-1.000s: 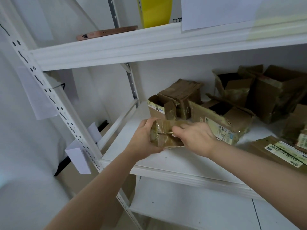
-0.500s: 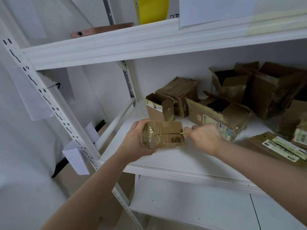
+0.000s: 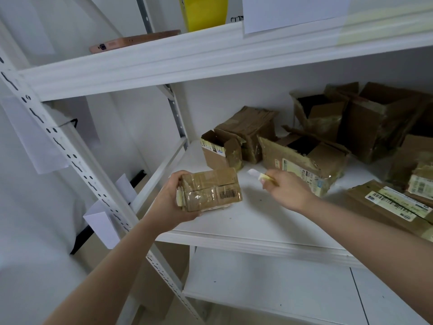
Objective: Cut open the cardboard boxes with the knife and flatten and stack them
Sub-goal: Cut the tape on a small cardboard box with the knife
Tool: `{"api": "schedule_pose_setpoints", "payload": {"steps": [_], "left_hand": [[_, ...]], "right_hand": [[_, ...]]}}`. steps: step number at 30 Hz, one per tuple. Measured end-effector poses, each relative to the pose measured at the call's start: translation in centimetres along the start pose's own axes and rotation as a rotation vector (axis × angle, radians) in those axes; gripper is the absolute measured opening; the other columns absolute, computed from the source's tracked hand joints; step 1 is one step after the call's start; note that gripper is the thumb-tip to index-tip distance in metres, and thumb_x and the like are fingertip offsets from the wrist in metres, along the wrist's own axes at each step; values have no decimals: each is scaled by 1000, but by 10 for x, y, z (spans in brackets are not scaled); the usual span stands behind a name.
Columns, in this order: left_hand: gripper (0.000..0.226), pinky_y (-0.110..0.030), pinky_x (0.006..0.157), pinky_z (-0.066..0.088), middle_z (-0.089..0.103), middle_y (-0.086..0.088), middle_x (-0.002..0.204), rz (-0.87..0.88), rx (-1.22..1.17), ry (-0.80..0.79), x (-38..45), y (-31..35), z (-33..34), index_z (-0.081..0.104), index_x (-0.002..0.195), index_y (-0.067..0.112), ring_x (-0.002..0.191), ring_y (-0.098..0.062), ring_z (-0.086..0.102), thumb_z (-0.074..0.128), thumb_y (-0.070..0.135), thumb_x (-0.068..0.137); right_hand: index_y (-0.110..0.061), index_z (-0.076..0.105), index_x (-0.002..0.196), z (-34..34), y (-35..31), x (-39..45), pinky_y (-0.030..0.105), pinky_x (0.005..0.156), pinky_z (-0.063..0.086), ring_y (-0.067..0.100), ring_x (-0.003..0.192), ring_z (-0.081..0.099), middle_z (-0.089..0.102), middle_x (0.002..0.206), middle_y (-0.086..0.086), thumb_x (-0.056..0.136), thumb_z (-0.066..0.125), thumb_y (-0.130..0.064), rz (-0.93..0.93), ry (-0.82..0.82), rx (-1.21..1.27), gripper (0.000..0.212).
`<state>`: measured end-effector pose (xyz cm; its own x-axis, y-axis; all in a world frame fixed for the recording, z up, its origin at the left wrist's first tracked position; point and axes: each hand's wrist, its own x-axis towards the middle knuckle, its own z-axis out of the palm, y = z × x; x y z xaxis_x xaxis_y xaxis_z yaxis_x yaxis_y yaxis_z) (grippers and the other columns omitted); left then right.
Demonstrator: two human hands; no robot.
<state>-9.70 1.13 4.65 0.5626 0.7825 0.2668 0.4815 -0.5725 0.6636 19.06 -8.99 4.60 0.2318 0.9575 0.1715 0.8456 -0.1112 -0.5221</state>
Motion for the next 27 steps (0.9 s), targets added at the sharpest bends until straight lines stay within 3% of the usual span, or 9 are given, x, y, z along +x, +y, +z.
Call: {"api": "schedule_pose_setpoints", "payload": {"steps": [4, 12, 20, 27], "left_hand": [[86, -44, 84, 56, 49, 13, 124, 9, -2, 11, -3, 2, 1, 42, 125, 36, 120, -10, 49, 86, 35, 51], [89, -44, 85, 56, 48, 13, 125, -4, 8, 16, -5, 2, 1, 41, 126, 36, 122, -11, 48, 84, 43, 48], [87, -43, 90, 54, 49, 10, 125, 0, 4, 32, -10, 0, 2, 41, 126, 34, 121, -14, 49, 86, 37, 51], [88, -40, 96, 50, 51, 5, 122, -13, 69, 78, -10, 0, 13, 40, 129, 29, 115, -15, 51, 89, 31, 55]], "right_hand": [[-13, 62, 84, 8, -15, 3, 32, 59, 42, 27, 69, 58, 59, 73, 8, 95, 49, -34, 40, -22, 179, 26], [-16, 62, 80, 14, -25, 6, 31, 60, 42, 27, 70, 59, 56, 69, 2, 95, 48, -34, 157, -45, 232, 27], [-7, 59, 78, 22, -24, 5, 30, 58, 36, 26, 60, 49, 49, 63, 2, 95, 47, -35, 210, -78, 276, 34], [-12, 49, 70, 16, -25, 1, 28, 58, 32, 18, 58, 42, 44, 63, 2, 97, 47, -32, 203, -196, 297, 33]]}}
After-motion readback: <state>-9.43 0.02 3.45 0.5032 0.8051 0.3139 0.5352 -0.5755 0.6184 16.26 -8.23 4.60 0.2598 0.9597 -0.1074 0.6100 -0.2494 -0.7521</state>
